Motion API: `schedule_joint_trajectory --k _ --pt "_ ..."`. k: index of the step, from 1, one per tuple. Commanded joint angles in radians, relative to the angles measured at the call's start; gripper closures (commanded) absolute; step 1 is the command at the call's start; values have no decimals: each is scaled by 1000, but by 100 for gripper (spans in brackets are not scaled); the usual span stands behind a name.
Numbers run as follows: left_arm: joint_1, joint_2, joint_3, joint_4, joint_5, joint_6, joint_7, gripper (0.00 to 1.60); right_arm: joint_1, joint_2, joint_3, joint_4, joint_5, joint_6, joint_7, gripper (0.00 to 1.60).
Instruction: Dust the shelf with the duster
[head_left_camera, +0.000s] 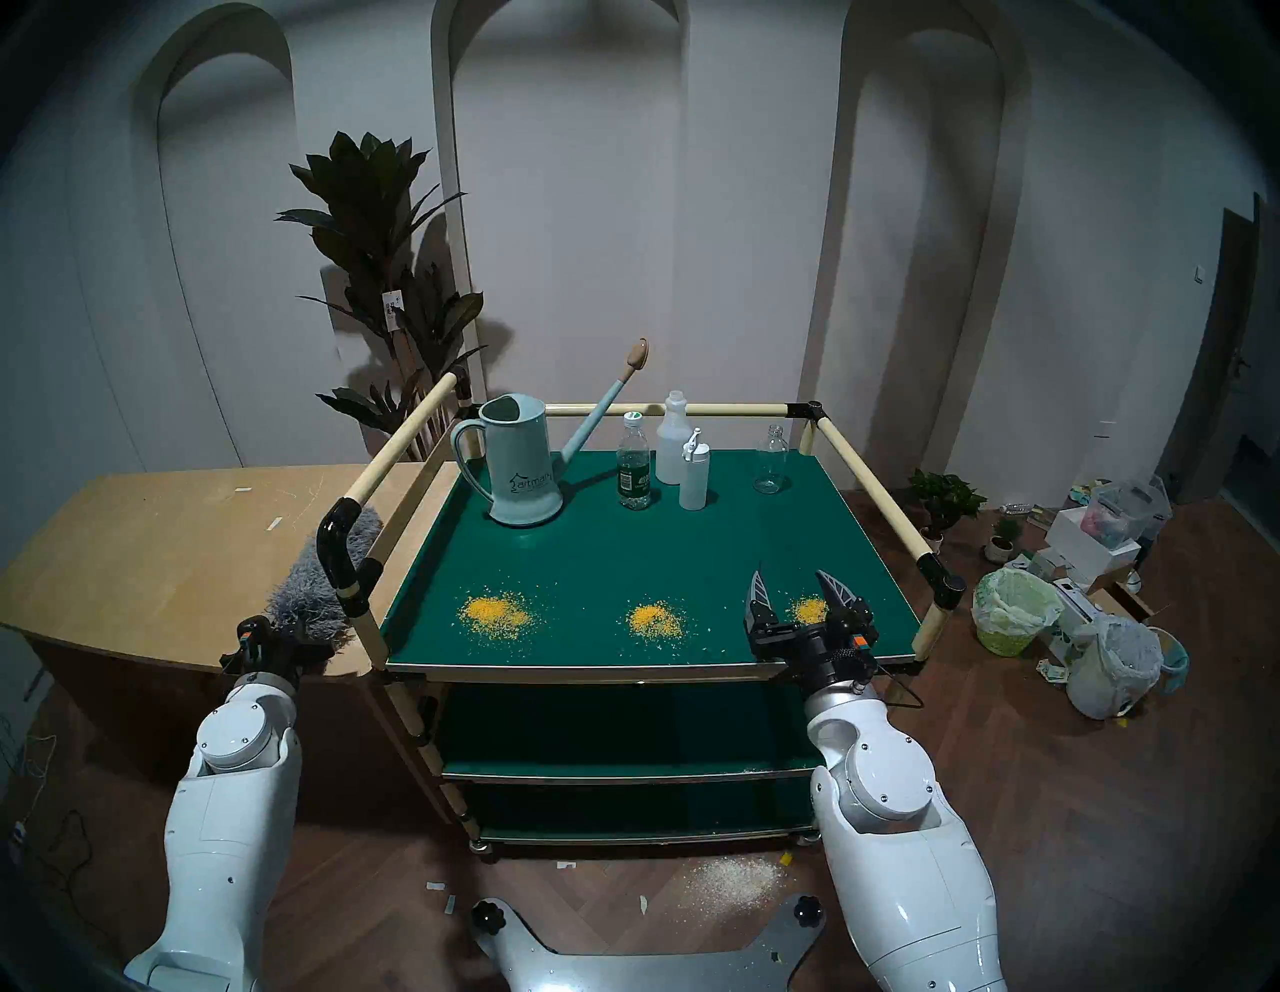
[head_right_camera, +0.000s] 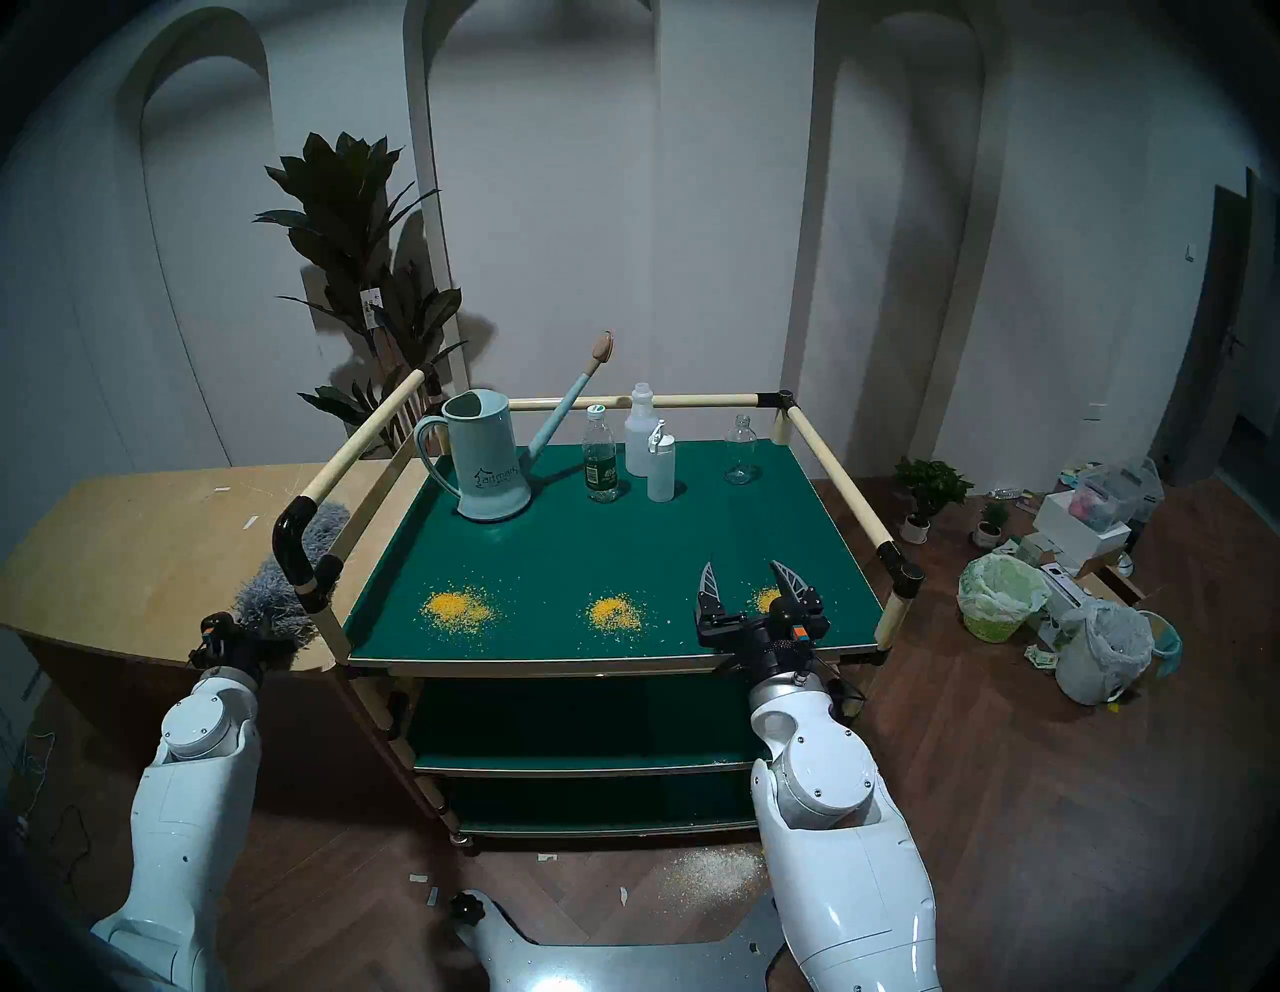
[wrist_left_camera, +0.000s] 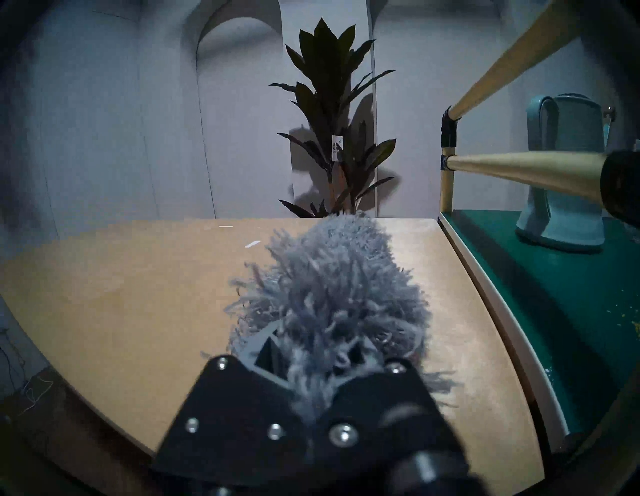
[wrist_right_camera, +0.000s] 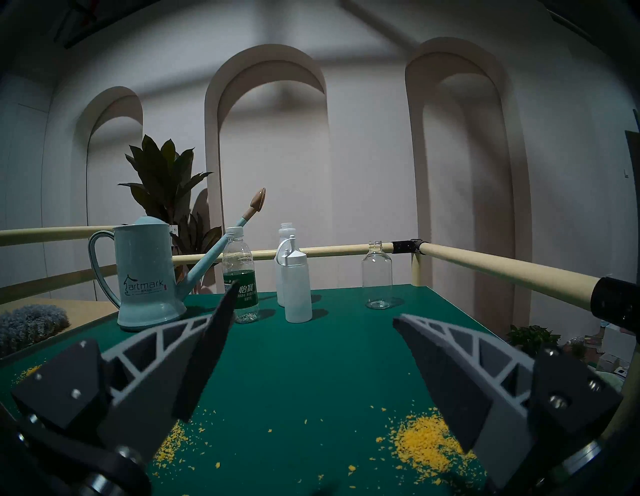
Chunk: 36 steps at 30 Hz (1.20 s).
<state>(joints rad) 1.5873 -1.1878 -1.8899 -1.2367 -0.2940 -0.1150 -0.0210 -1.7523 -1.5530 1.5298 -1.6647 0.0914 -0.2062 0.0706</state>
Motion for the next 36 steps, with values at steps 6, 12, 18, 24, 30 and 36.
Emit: schedule_joint_trajectory --k 6,12,18,24,30,36 --pt "96 27 -90 -179 -12 13 35 160 21 1 0 -11 10 2 4 0" --pt "126 72 -126 -244 -15 31 15 160 25 3 -2 -7 15 1 6 0" --pt "142 129 -217 -332 -30 72 7 160 32 4 -6 -18 22 2 17 0" --pt "130 170 -291 -394 -44 84 -11 160 44 3 -7 -16 26 1 21 0" --pt "123 185 -322 -471 -82 107 -59 160 61 3 -6 -15 33 3 28 0" --pt "131 182 -321 -551 -130 151 -111 160 104 5 1 -25 42 6 33 0"
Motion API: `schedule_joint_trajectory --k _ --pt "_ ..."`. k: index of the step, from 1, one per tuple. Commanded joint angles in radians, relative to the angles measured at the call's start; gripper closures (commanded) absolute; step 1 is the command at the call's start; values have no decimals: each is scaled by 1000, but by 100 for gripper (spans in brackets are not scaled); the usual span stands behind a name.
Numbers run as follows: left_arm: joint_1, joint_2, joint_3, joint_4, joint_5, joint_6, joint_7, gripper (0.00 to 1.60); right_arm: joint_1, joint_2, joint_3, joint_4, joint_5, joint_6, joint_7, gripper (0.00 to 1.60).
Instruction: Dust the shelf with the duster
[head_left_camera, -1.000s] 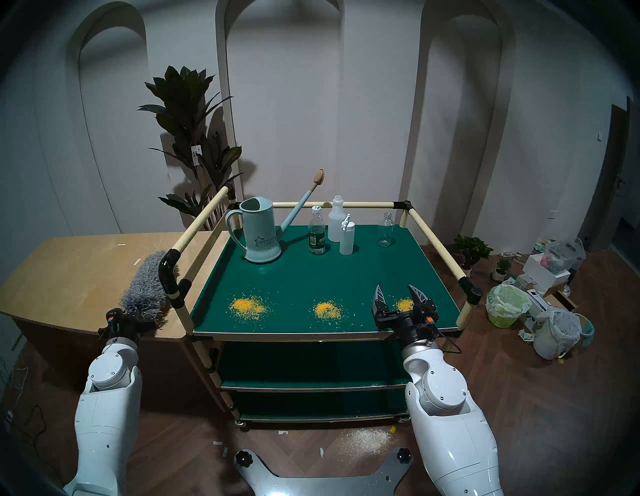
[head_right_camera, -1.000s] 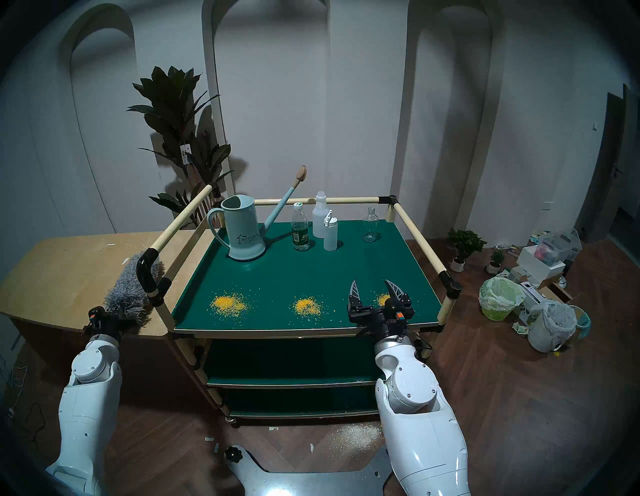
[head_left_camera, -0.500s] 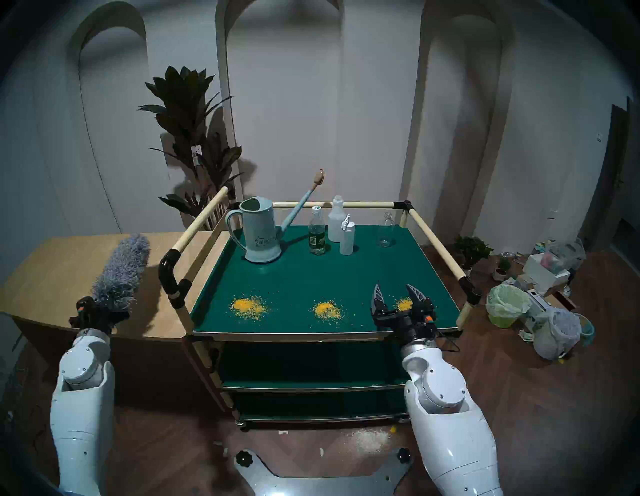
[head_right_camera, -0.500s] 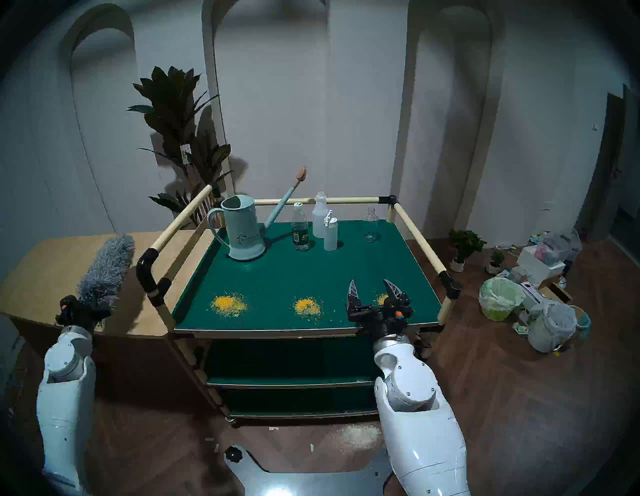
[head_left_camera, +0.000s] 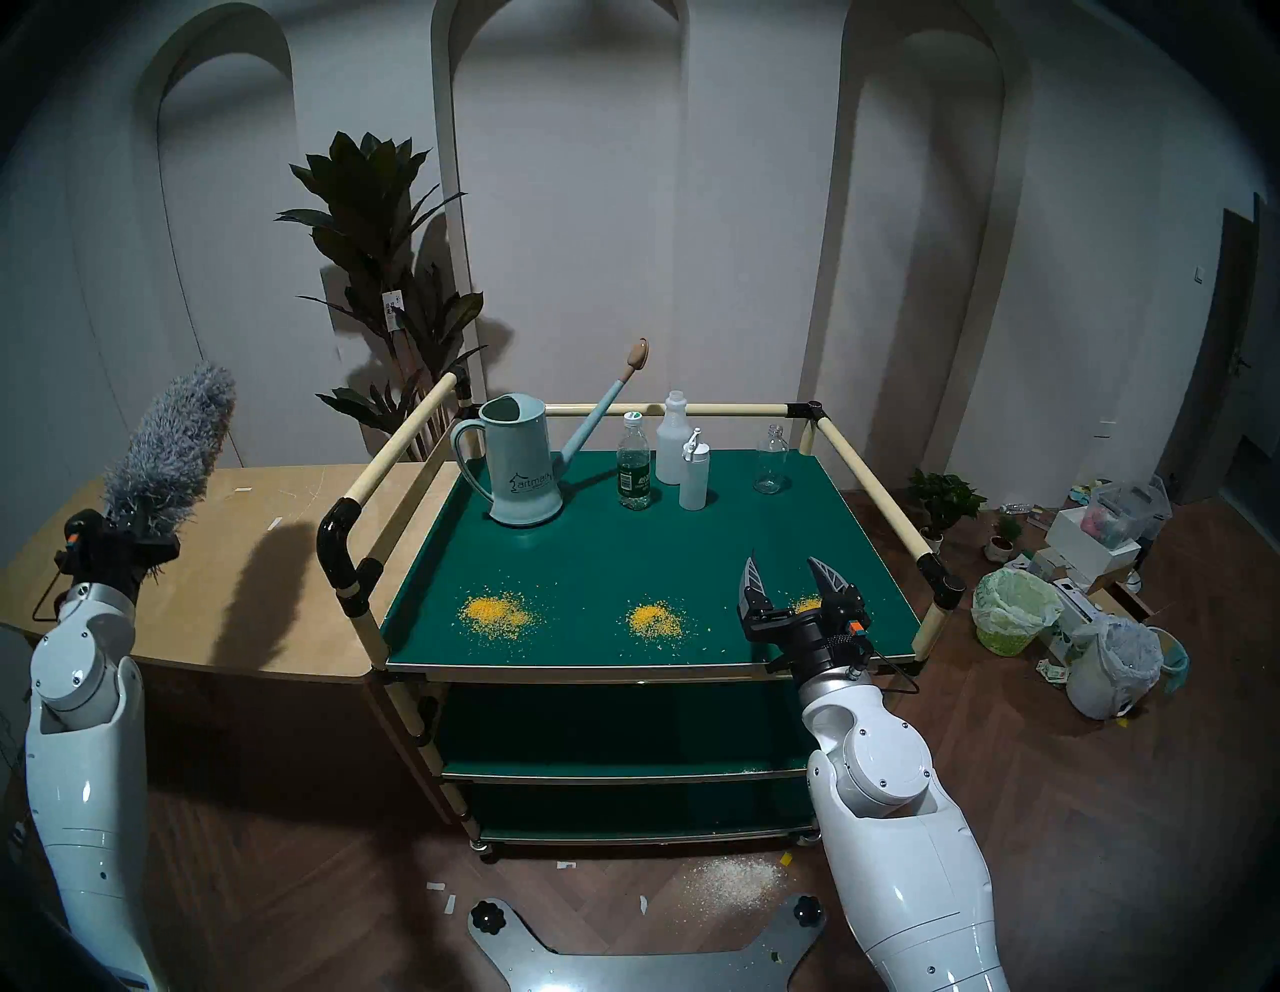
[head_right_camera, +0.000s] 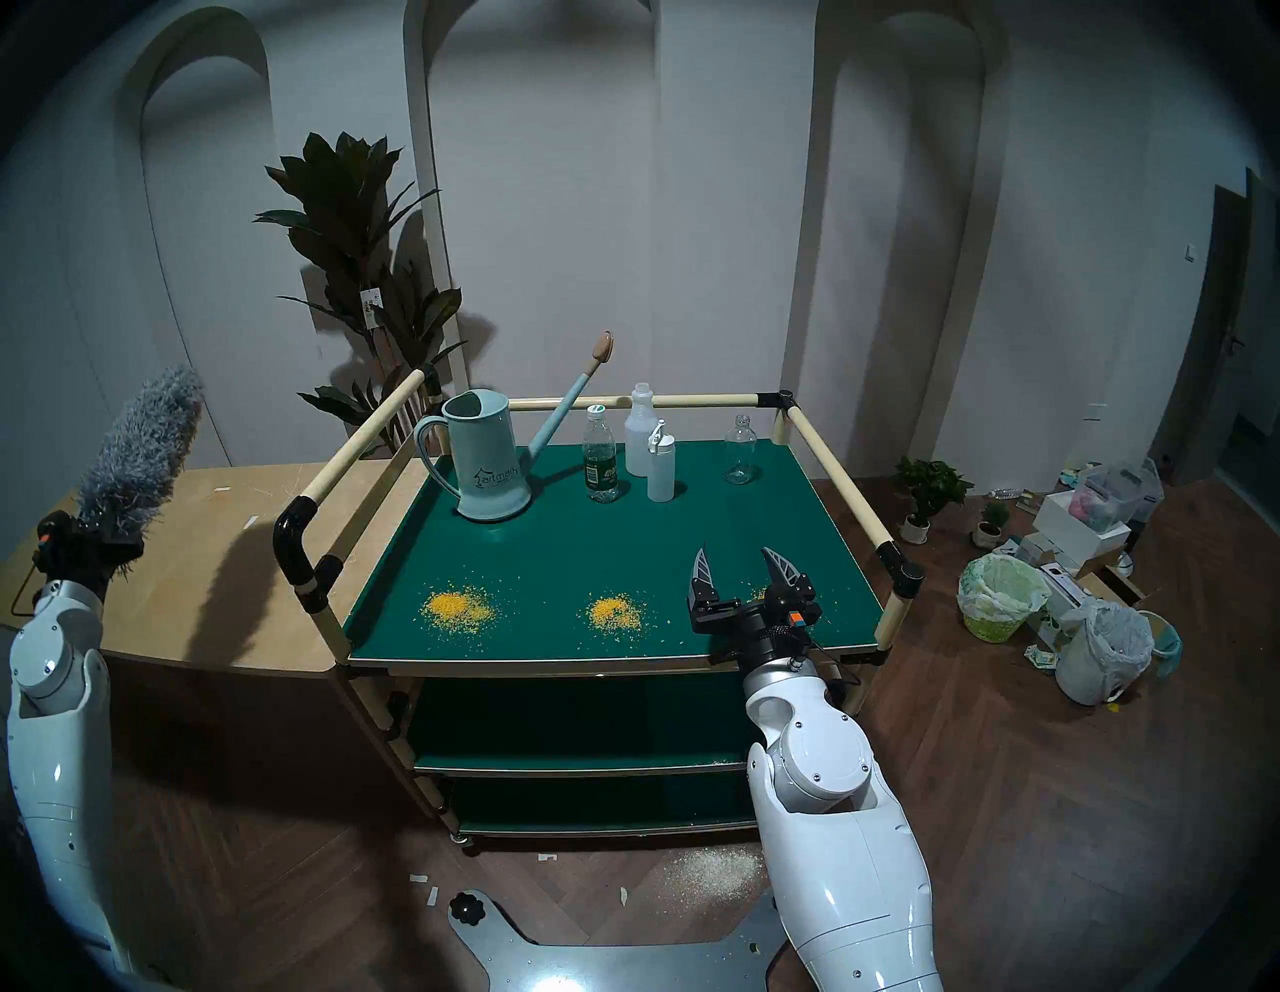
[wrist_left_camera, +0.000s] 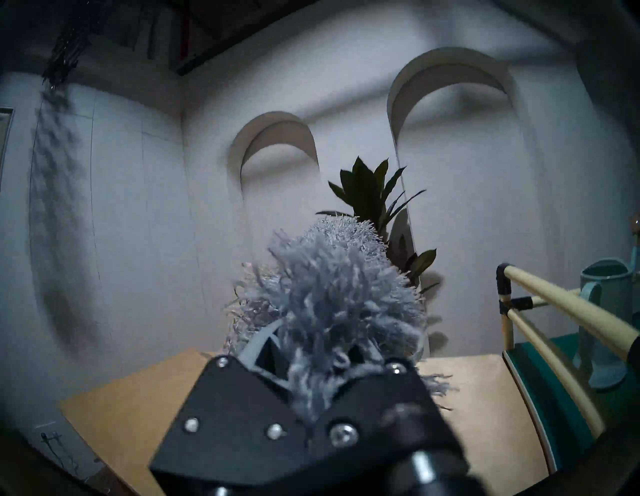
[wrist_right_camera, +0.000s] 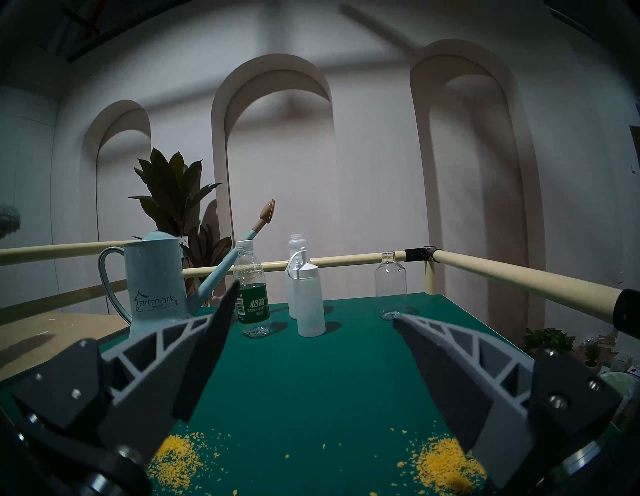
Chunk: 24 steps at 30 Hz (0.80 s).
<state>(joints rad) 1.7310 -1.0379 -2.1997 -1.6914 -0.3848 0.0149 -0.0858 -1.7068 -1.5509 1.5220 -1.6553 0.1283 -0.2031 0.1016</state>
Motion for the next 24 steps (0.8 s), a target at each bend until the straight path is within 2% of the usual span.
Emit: schedule_joint_trajectory --k 1,7,13,24 --pt "-6 30 -14 -120 -48 34 -56 160 65 3 10 -35 8 4 4 0" --pt "-5 29 -7 -197 -100 82 -110 160 94 7 25 -34 16 8 8 0" --pt "-10 16 47 -278 -155 132 -161 160 122 13 44 -26 23 12 11 0" --pt "-11 -29 130 -422 -243 241 -167 160 184 30 76 6 38 35 18 0"
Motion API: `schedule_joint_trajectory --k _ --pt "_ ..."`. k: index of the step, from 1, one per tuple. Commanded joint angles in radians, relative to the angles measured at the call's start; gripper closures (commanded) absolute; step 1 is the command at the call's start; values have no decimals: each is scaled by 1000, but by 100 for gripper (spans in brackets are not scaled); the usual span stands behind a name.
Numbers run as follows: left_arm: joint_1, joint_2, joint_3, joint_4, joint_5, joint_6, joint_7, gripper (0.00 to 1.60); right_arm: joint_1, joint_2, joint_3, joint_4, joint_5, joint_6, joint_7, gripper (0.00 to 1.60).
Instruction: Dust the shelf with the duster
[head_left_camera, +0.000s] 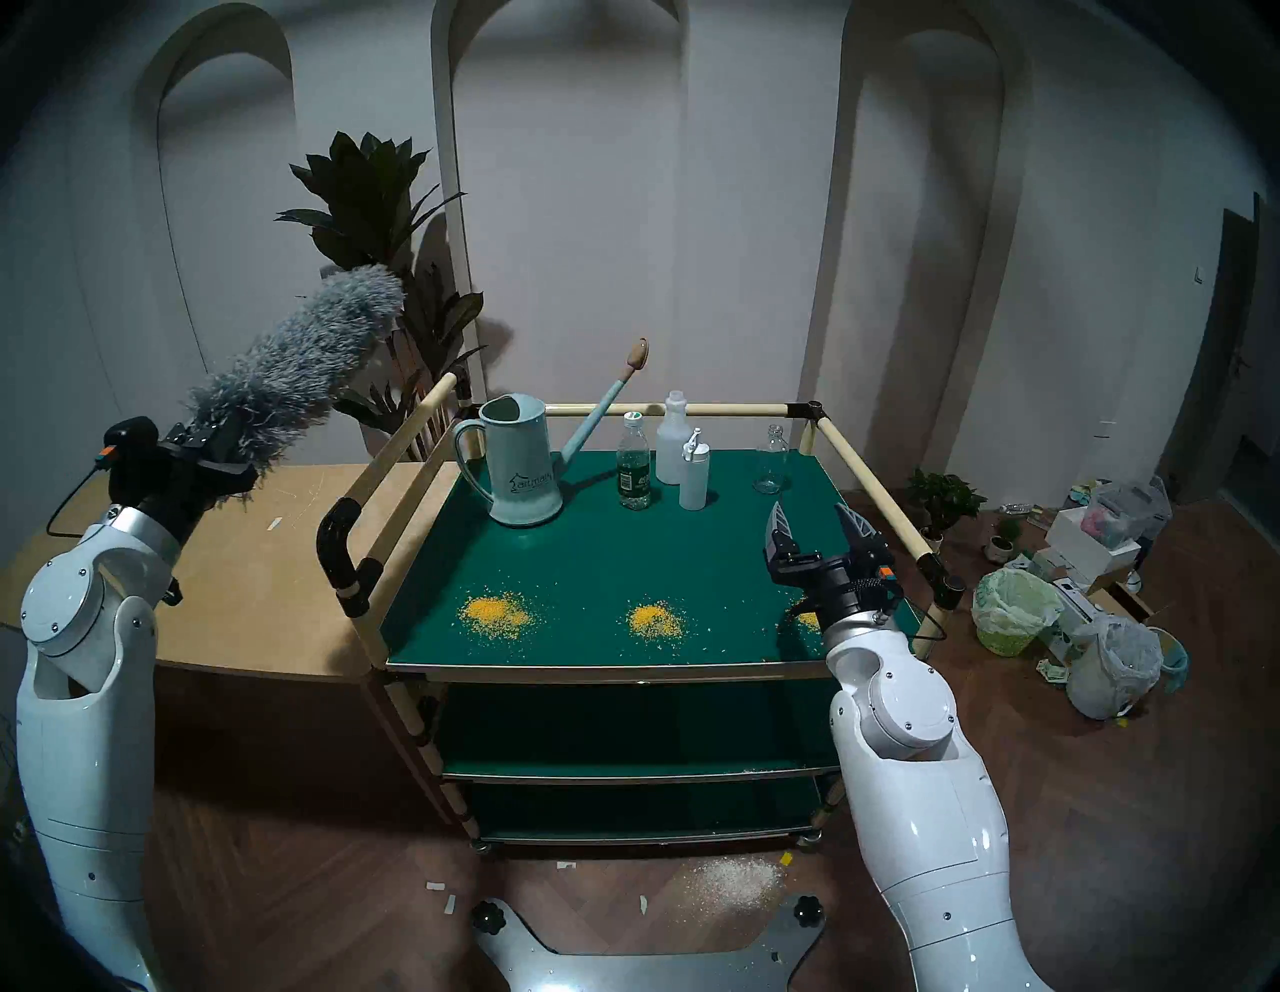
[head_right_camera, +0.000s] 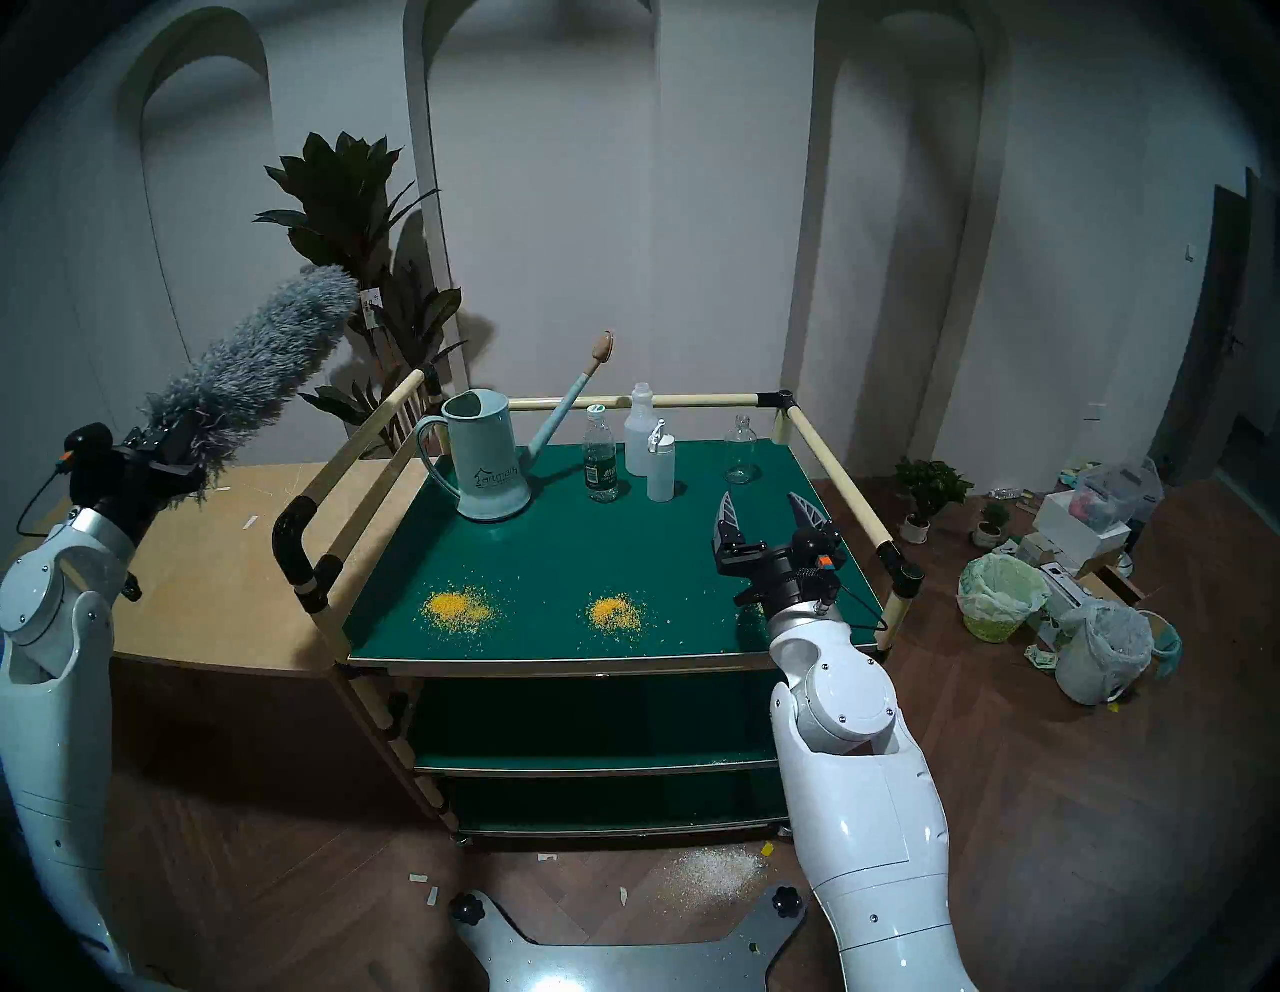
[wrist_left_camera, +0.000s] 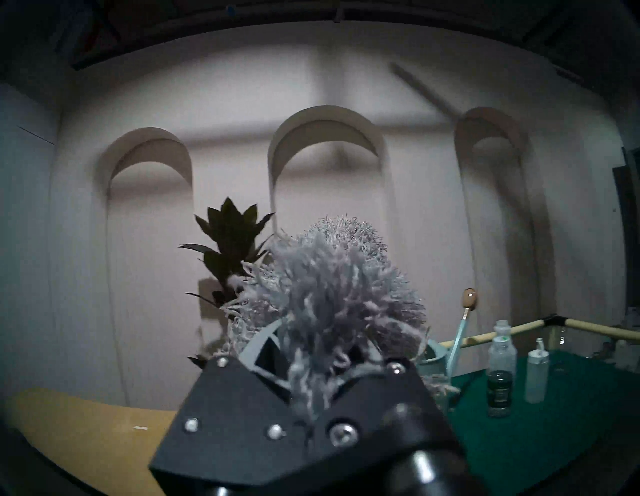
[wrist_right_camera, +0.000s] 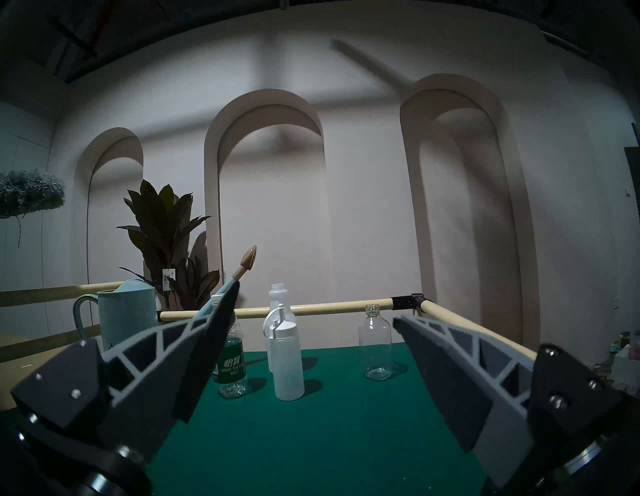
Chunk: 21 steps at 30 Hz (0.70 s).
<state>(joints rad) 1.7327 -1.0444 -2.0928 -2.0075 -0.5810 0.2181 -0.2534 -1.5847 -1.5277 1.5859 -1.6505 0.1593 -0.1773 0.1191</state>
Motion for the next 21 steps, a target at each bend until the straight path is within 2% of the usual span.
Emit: schedule_joint_trajectory --k 1,9,17,21 --pt "-12 -28 32 -119 -55 50 1 160 66 8 14 5 9 13 1 0" --pt "36 -92 107 -227 -87 148 41 160 104 18 23 41 18 39 10 0" --pt "116 -171 154 -351 -71 237 173 160 158 27 29 82 31 61 26 0" --pt "161 -210 197 -409 -62 280 245 160 187 32 29 101 36 69 36 0"
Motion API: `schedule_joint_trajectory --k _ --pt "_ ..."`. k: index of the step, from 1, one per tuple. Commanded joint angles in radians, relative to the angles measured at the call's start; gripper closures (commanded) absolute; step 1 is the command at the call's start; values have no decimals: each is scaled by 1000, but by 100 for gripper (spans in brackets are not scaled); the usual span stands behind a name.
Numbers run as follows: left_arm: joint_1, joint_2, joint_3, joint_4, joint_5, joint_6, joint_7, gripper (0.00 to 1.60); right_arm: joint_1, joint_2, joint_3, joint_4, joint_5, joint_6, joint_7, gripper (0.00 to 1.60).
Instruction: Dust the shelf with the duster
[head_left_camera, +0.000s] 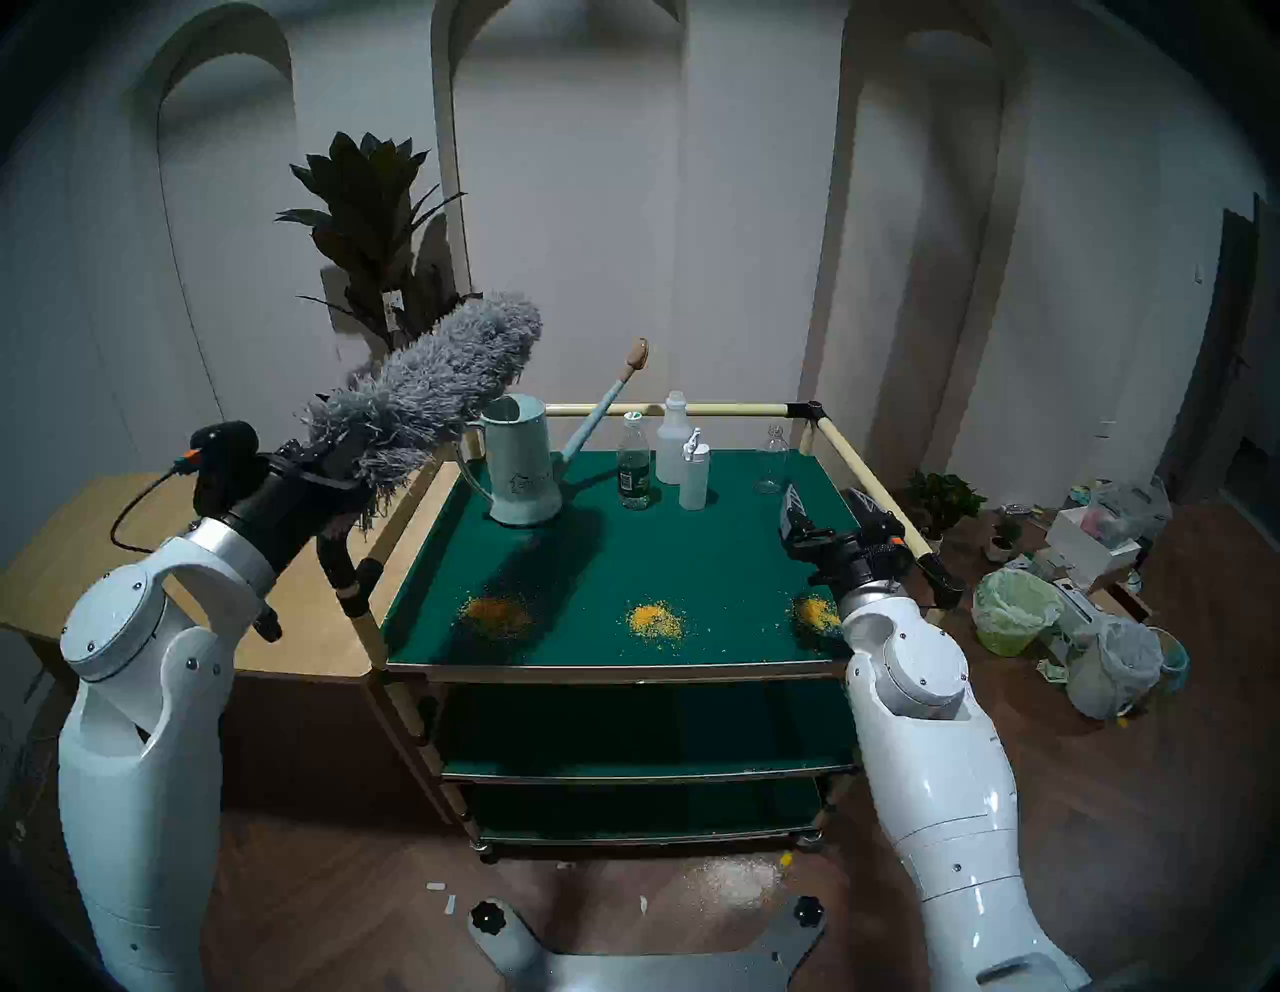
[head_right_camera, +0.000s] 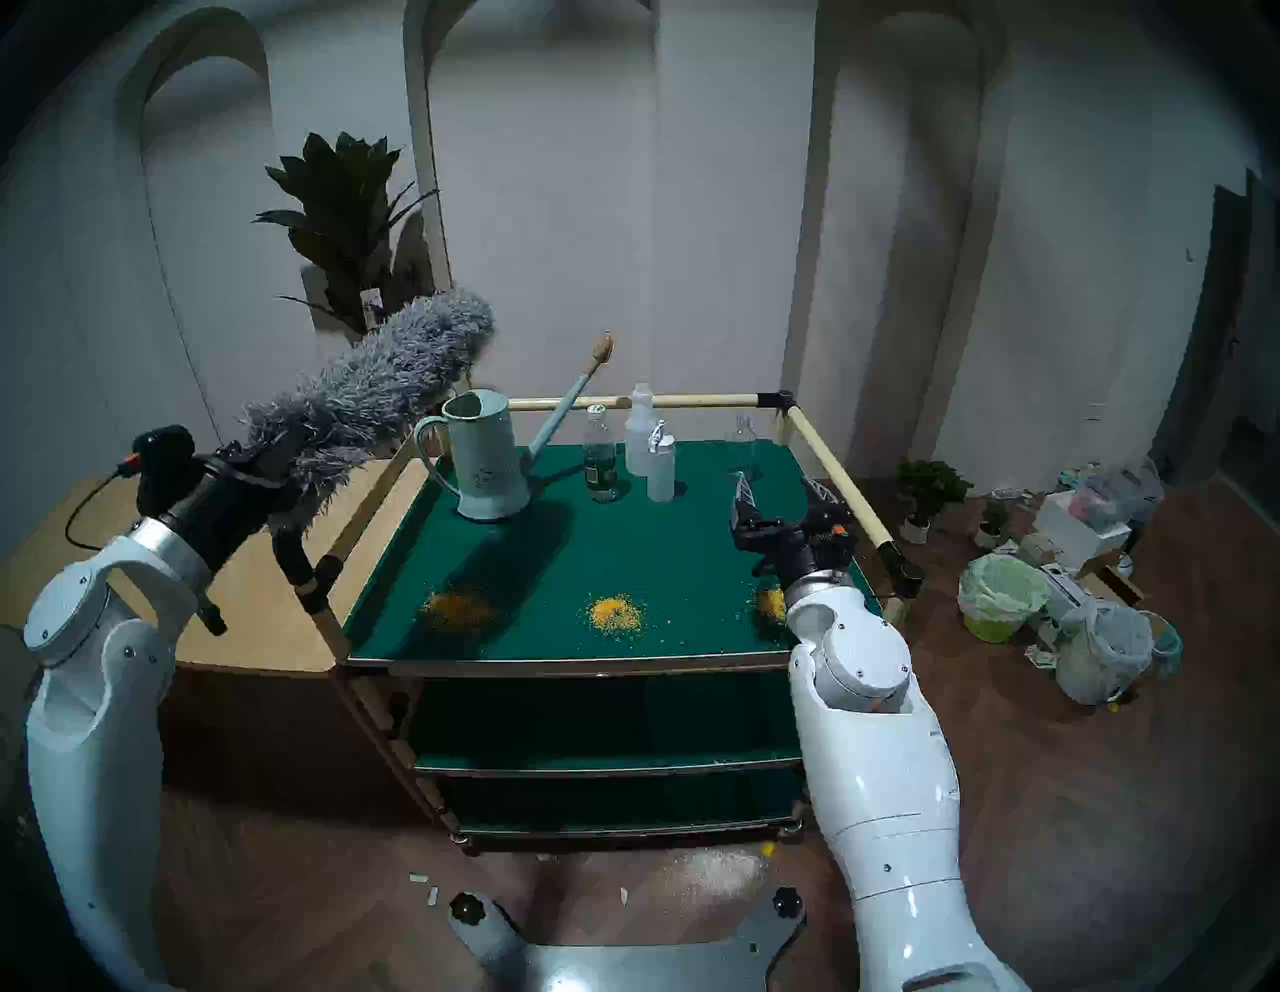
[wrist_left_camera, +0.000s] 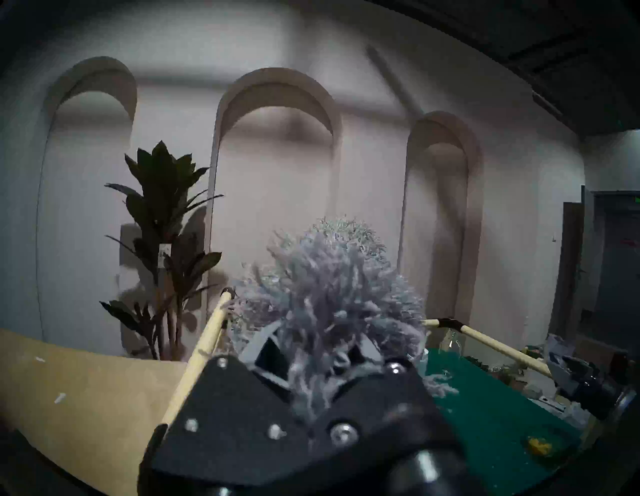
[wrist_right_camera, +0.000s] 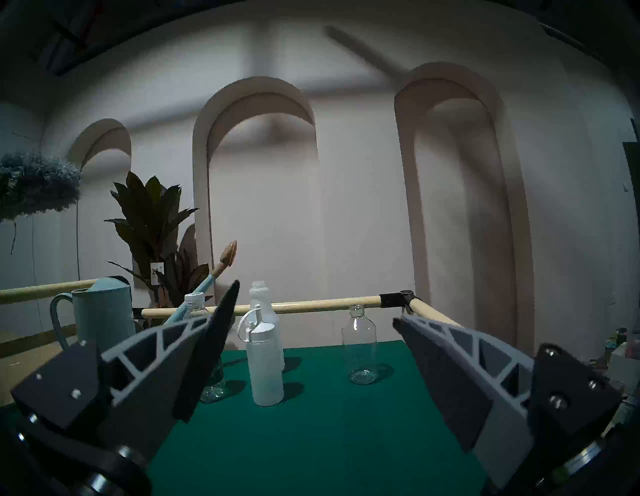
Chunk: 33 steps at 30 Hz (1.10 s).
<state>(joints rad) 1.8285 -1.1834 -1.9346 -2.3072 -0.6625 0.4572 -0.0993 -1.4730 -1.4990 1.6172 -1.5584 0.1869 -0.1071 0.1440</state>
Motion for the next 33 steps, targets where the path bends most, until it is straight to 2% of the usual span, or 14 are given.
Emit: schedule_joint_trajectory --k 1,5,9,10,11,15,16,19,21,23,24,26,31,33 --pt "72 -77 51 -113 25 48 107 160 81 5 -1 14 10 0 13 0" --pt "108 -113 106 -136 53 81 180 160 101 9 0 33 16 2 23 0" --pt "144 -143 168 -136 116 106 275 160 117 15 0 51 21 0 35 0" --pt "152 -157 173 -136 127 108 268 160 118 16 0 54 22 -1 37 0" --pt "157 -171 198 -136 146 110 311 160 123 17 0 60 24 -3 42 0" --pt "179 -205 261 -136 230 98 380 160 129 23 1 71 29 -8 54 0" --pt "179 -205 261 -136 230 98 380 160 129 23 1 71 29 -8 54 0" --pt "185 -229 353 -136 330 65 472 160 132 28 -1 82 32 -14 69 0" --pt "185 -245 396 -118 373 41 506 160 134 29 -3 87 34 -18 75 0" --pt "187 -232 412 -107 387 22 511 160 134 28 -4 86 33 -19 76 0" --pt "194 -223 458 -77 450 -22 542 160 136 29 -6 88 34 -23 82 0" --pt "202 -214 487 -41 494 -56 561 160 136 29 -9 89 33 -26 84 0" --pt "211 -213 510 29 555 -104 576 160 134 27 -17 87 29 -33 83 0" --pt "215 -181 520 85 616 -147 584 160 130 23 -25 82 25 -36 80 0"
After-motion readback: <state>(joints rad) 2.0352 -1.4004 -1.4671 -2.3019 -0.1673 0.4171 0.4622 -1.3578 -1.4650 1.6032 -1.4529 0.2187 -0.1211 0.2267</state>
